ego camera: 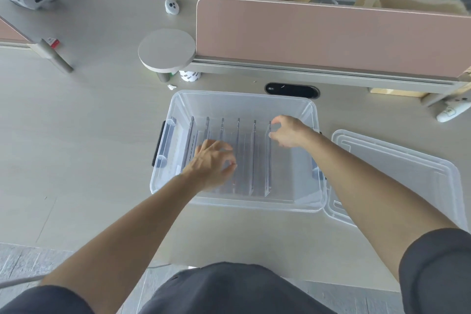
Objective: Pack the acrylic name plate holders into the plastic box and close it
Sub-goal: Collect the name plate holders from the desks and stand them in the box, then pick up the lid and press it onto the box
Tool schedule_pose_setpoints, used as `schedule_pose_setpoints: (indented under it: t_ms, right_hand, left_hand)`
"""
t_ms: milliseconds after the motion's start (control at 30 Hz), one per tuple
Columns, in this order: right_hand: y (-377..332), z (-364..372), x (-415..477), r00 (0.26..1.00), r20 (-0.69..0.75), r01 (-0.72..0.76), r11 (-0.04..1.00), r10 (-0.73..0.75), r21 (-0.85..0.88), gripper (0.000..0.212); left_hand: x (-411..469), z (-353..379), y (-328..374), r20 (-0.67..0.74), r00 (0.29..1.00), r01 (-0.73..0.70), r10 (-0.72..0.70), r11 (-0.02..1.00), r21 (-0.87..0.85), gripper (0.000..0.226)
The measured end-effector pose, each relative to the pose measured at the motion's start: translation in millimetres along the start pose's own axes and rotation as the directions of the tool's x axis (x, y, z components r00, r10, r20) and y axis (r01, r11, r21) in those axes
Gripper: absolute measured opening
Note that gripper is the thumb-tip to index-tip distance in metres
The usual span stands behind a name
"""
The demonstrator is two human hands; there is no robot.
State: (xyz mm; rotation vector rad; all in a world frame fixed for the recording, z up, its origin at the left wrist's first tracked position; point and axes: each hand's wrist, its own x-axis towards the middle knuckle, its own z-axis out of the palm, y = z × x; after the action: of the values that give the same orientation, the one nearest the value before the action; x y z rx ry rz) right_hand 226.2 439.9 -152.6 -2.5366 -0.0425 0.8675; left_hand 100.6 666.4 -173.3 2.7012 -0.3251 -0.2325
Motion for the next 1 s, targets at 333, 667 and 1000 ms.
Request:
schedule_pose_setpoints:
  t_ms: [333, 667, 1000]
  right_hand:
    - [-24, 28, -87, 0.981, -0.194, 0.029, 0.997, -0.014, 0.074, 0.014]
    - [31, 11, -194, 0.937, -0.328, -0.086, 0.988, 0.123, 0.127, 0.014]
    - [157, -36, -250, 0.908, -0.385, -0.057, 0.958, 0.166, 0.280, 0.012]
  left_hand:
    - [-30, -41, -28, -0.105, 0.994, -0.029, 0.009, 0.982, -0.186, 0.016]
    - [-24, -26, 45, -0.140, 0.969, -0.241, 0.205, 0.907, -0.344, 0.009]
    - [7, 7, 180, -0.138, 0.942, -0.334, 0.307, 0.899, -0.284, 0.010]
